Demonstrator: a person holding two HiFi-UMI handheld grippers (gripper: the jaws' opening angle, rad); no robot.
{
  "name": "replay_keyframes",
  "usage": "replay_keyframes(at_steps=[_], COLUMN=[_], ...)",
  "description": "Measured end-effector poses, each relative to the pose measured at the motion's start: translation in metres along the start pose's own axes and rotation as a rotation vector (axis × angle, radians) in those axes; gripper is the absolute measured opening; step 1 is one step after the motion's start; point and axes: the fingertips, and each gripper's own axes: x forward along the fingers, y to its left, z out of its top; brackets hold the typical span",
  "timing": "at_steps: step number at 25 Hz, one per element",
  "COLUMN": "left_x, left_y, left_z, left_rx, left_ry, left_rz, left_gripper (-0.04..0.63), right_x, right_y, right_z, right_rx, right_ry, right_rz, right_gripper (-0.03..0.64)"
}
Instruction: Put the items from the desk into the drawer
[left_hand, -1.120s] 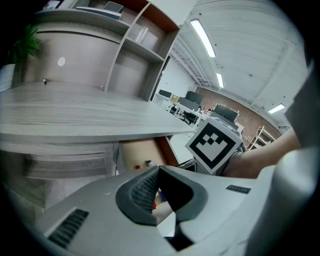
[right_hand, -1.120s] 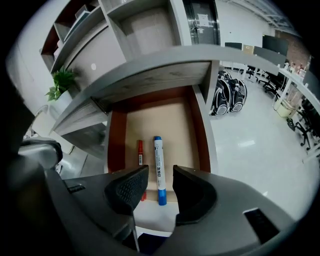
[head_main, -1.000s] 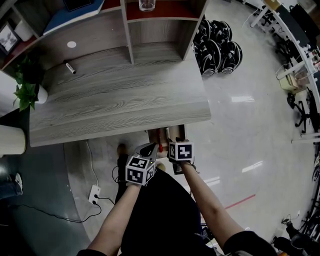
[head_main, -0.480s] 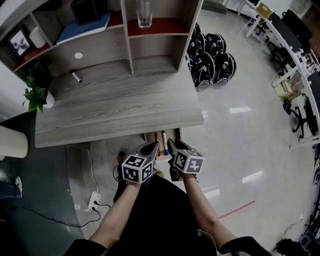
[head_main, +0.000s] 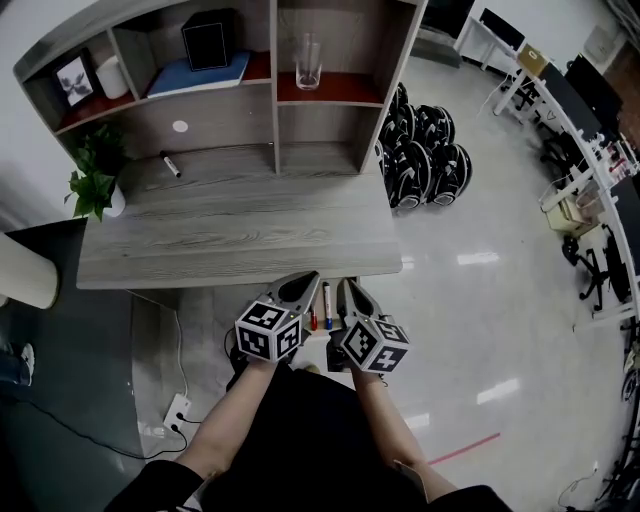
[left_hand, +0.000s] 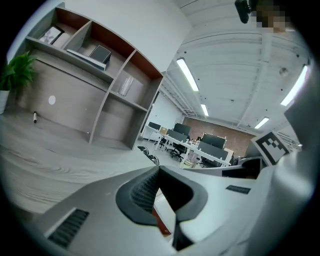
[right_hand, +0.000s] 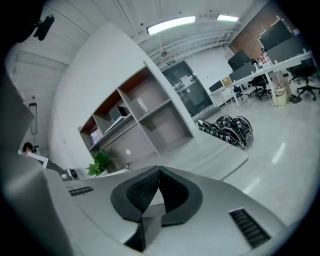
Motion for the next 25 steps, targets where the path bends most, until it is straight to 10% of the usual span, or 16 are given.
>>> replay_keyframes(at_steps=[25], left_x=[-0.015], left_y=[0.01], left_z=[0.001], left_rx=[0.022], left_ry=[-0.022], left_rz=[0.057], left_gripper=[-0.005], right_x=[0.006], right_y=[0.019], right_z=[0.002], right_rx=[-0.172], right_ry=[0.004], right_rz=[0.012], right_gripper=[-0.011])
